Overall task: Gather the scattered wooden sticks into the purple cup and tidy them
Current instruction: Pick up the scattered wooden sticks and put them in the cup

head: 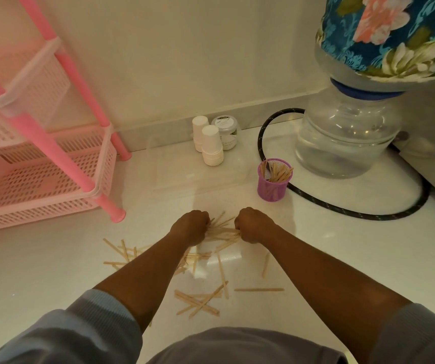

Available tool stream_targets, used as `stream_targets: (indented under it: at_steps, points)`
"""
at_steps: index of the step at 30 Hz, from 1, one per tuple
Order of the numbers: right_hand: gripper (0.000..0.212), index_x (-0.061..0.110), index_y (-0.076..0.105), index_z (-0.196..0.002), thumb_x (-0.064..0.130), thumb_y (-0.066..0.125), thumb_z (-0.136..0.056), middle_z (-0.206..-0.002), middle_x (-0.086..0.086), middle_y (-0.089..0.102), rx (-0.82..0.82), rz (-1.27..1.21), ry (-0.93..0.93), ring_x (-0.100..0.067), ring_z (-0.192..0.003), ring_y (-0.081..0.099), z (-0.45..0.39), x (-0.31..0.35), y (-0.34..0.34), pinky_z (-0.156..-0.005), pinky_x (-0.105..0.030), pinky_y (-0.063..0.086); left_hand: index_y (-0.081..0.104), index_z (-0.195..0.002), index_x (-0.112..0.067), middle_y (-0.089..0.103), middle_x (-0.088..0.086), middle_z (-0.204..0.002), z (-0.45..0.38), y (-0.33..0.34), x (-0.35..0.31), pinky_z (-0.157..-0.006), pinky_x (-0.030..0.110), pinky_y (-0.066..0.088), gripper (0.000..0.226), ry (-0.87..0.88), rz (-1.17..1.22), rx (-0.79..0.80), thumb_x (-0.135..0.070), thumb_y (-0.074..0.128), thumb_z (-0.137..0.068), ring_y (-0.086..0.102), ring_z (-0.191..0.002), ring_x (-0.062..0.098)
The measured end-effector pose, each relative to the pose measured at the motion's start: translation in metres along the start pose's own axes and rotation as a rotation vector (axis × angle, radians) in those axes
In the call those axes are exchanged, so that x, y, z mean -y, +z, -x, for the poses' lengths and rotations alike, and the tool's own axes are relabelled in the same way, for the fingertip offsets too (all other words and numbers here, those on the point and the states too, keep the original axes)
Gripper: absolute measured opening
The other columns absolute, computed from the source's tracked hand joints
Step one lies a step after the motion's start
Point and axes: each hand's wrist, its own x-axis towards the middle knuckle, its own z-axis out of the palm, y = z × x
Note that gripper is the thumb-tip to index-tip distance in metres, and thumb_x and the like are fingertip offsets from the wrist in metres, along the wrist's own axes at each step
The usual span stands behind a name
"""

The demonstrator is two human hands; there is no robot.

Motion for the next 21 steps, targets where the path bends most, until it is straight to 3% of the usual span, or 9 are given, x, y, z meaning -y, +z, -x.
stream_targets:
  at_steps: [6,10,14,18,21]
  points:
    - [0.024,0.009,0.070,-0.108,0.014,0.059,-0.087,-0.105,-0.010,0.067,-0.060,-0.178,0.062,-0.026,-0.099,0.061,-0.001,-0.013,-0.012,-0.081,-0.034,0.053,0.064,-0.102,-0.024,0.066,-0.002,-0.097,-0.002,0.005,0.002,-0.067,0.026,0.047,0.018,-0.112,0.265,-0.103,-0.018,0.047,-0.099,0.062,-0.083,0.016]
    - [0.019,0.008,0.071,-0.102,0.015,0.068,-0.085,-0.099,-0.008,0.070,-0.179,-0.530,0.139,-0.021,-0.090,0.064,-0.003,-0.020,-0.021,-0.081,-0.033,0.052,0.070,-0.103,-0.024,0.064,-0.009,-0.094,-0.006,-0.006,-0.004,-0.063,0.019,0.043,0.014,-0.145,0.526,-0.243,-0.023,0.058,-0.097,0.061,-0.083,0.010]
    - [0.019,0.008,0.069,-0.103,0.010,0.070,-0.084,-0.089,-0.005,0.068,-0.273,-0.875,0.210,-0.019,-0.085,0.066,0.000,-0.020,-0.032,-0.082,-0.034,0.054,0.072,-0.102,-0.019,0.070,-0.005,-0.087,-0.014,-0.025,-0.017,-0.070,0.024,0.054,0.013,-0.062,0.664,-0.338,-0.021,0.064,-0.092,0.067,-0.075,0.010]
    - [0.015,0.005,0.068,-0.098,0.010,0.069,-0.084,-0.081,-0.004,0.066,-0.356,-0.976,0.211,-0.020,-0.081,0.066,-0.001,-0.020,-0.044,-0.080,-0.033,0.056,0.071,-0.102,-0.014,0.069,-0.005,-0.079,-0.022,-0.044,-0.034,-0.070,0.018,0.054,0.013,0.028,0.796,-0.367,-0.013,0.066,-0.091,0.067,-0.070,0.008]
    - [0.014,0.005,0.070,-0.096,0.009,0.070,-0.082,-0.086,-0.009,0.070,-0.426,-0.990,0.220,-0.024,-0.084,0.070,-0.003,-0.022,-0.054,-0.083,-0.040,0.058,0.072,-0.105,-0.011,0.069,-0.003,-0.080,-0.030,-0.058,-0.050,-0.068,0.012,0.053,0.017,0.079,0.884,-0.387,-0.009,0.067,-0.089,0.066,-0.069,0.003]
